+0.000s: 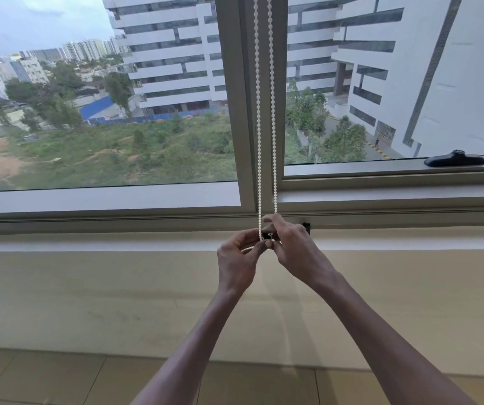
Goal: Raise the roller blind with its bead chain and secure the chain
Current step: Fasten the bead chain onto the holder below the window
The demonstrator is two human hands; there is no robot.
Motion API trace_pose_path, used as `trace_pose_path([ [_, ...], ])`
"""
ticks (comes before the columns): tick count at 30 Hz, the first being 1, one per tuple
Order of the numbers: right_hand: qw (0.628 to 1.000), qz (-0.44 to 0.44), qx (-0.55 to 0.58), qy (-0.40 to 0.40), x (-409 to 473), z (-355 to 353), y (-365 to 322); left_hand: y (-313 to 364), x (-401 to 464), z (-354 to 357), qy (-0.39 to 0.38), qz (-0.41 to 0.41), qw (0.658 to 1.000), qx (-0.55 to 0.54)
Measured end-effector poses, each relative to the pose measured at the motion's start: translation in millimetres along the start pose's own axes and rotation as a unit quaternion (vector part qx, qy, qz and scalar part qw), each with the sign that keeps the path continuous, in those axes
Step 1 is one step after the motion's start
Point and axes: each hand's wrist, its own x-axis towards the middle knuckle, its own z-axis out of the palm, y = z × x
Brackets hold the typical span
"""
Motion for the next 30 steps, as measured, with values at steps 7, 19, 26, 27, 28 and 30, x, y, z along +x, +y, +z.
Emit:
trace_pose_path([
  [7,1.0,-0.004,0.029,0.004,-5.0,-1.1,8.4,-0.3,3.3,-3.7,-0.035,0.112,0.985,0.128],
  [19,0.992,0.073,0.066,0.084,-25.5,17.8,20.9,0.1,6.6,2.5,-0.038,0.081,0.99,0.107],
  [26,0.973,0.081,0.139,0.167,-26.0,24.1,19.4,10.1,7.2,9.7,-0.071,0.065,0.988,0.122],
  [27,0.972,0.085,0.141,0.169,-26.2,24.6,20.1,11.4,7.2,11.3,-0.079,0.062,0.987,0.126],
  [28,0.971,0.087,0.142,0.172,-26.5,24.9,20.9,12.3,6.7,13.3,-0.083,0.059,0.986,0.132],
  [30,0.968,0.085,0.147,0.185,-27.0,25.6,22.6,13.3,5.0,17.8,-0.064,0.053,0.986,0.147],
])
